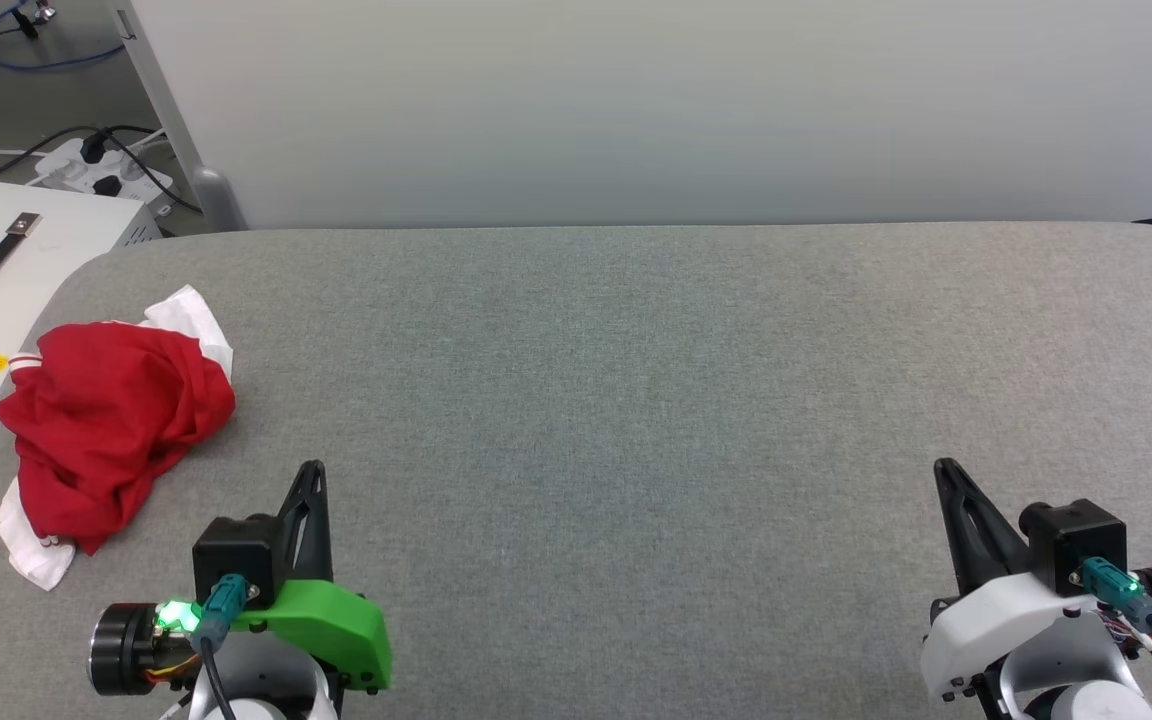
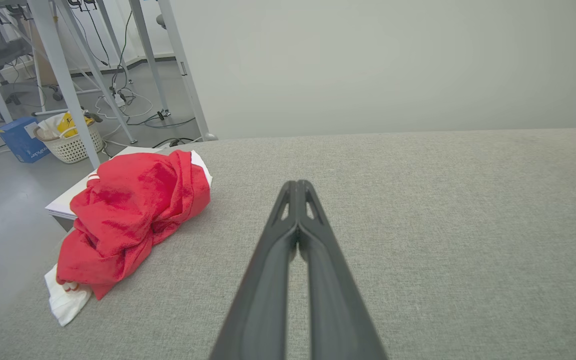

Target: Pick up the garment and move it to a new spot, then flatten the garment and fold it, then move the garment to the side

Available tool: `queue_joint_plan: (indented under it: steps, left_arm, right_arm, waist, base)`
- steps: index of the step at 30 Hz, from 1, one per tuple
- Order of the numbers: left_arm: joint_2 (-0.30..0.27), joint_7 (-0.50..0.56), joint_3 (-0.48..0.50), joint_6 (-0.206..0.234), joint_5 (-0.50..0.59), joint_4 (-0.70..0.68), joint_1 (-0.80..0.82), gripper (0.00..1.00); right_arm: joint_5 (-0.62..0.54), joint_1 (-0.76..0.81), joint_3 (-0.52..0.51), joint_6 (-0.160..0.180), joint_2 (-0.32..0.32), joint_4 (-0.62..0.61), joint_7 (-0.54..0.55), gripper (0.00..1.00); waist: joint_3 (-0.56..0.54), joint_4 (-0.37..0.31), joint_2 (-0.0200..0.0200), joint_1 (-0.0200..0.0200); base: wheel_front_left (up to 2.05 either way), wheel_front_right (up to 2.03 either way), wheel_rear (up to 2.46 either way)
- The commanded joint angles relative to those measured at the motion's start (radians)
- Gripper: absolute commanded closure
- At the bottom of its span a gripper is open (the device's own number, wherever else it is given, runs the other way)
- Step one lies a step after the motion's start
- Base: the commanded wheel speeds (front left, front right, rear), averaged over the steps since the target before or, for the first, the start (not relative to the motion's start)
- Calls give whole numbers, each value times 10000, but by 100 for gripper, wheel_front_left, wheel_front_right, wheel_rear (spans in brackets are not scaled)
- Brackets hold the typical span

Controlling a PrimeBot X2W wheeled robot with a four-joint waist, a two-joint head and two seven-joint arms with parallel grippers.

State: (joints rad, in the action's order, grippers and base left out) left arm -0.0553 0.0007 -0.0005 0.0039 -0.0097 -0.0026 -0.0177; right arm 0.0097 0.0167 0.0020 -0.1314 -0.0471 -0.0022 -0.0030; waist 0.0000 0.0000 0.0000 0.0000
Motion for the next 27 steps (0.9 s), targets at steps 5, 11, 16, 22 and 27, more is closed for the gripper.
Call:
queue_joint_plan:
  steps: [5, 11, 16, 22, 27]
  left_arm:
    - [51, -7, 5, -39, 97, 26, 177, 100]
    - [51, -7, 5, -39, 97, 26, 177, 100]
    - [51, -7, 5, -39, 97, 26, 177, 100]
    - [51, -7, 5, -39, 97, 26, 177, 100]
    - [51, -7, 5, -39, 97, 26, 177, 100]
  right_arm:
    - [-97, -167, -20, 7, -31, 22, 30, 100]
    - [-97, -167, -20, 7, -31, 22, 30, 100]
    - [-97, -167, -20, 7, -31, 22, 30, 100]
    - [-97, -167, -20, 7, -31, 22, 30, 100]
    - [-97, -167, -20, 7, -31, 22, 30, 100]
  waist:
    - [0, 0, 0, 0]
    - [0, 0, 0, 0]
    - [0, 0, 0, 0]
    - [0, 0, 0, 0]
    - [0, 0, 0, 0]
  base:
    - [0, 0, 0]
    - [0, 0, 0]
    - [0, 0, 0]
    - [0, 0, 0]
    - [0, 0, 0]
